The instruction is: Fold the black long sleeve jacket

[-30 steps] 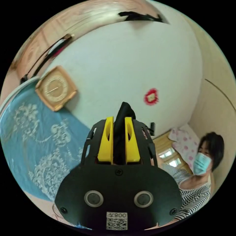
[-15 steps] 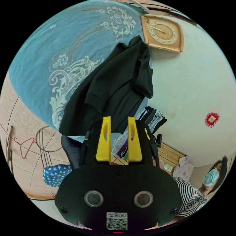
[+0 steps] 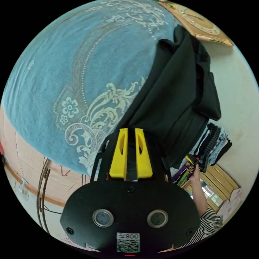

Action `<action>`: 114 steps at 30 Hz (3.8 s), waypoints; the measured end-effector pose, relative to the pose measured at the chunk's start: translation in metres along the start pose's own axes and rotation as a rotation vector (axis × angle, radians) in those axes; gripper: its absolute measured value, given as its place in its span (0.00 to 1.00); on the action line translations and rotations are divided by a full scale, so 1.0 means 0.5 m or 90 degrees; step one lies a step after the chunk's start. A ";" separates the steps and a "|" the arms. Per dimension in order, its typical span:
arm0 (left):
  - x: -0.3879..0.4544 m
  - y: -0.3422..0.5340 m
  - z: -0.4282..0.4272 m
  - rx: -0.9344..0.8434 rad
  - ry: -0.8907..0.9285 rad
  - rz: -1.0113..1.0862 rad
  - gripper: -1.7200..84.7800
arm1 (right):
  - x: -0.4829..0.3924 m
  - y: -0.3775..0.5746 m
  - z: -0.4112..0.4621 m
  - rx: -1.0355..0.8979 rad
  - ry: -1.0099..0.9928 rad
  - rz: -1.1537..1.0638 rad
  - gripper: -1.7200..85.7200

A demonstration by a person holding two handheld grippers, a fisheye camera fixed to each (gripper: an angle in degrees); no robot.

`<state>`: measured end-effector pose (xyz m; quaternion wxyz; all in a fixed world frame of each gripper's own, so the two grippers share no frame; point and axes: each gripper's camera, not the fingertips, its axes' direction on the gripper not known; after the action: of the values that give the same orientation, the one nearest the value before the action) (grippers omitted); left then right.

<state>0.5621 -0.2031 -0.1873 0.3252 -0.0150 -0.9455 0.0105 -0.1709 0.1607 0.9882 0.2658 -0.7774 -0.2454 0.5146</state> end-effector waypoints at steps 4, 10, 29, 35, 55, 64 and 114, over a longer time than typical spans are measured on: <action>-0.009 -0.020 0.034 -0.015 0.029 0.016 0.03 | -0.003 -0.013 0.006 0.000 0.015 0.005 0.07; -0.005 -0.024 0.029 0.008 0.059 0.050 0.02 | 0.000 0.001 -0.060 -0.008 0.006 -0.021 0.05; 0.079 -0.059 0.263 -0.093 -0.091 0.138 0.03 | -0.025 0.041 -0.139 0.011 0.049 -0.062 0.03; 0.079 -0.027 0.260 -0.067 -0.097 0.170 0.04 | -0.031 0.058 -0.131 0.014 0.049 -0.051 0.03; 0.015 0.089 0.119 -0.003 -0.171 0.232 0.04 | -0.095 0.088 -0.171 -0.039 0.233 -0.140 0.04; -0.161 0.128 -0.137 0.216 -0.115 0.066 0.10 | -0.086 0.078 -0.420 0.216 0.379 -0.074 0.06; -0.059 0.268 0.319 -0.115 -0.098 0.112 0.09 | 0.357 0.275 0.105 -0.198 -0.089 0.069 0.03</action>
<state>0.4900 -0.0720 -0.3350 0.2472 -0.1261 -0.9596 -0.0454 -0.1425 0.1844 0.7596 0.0969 -0.7836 -0.2976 0.5367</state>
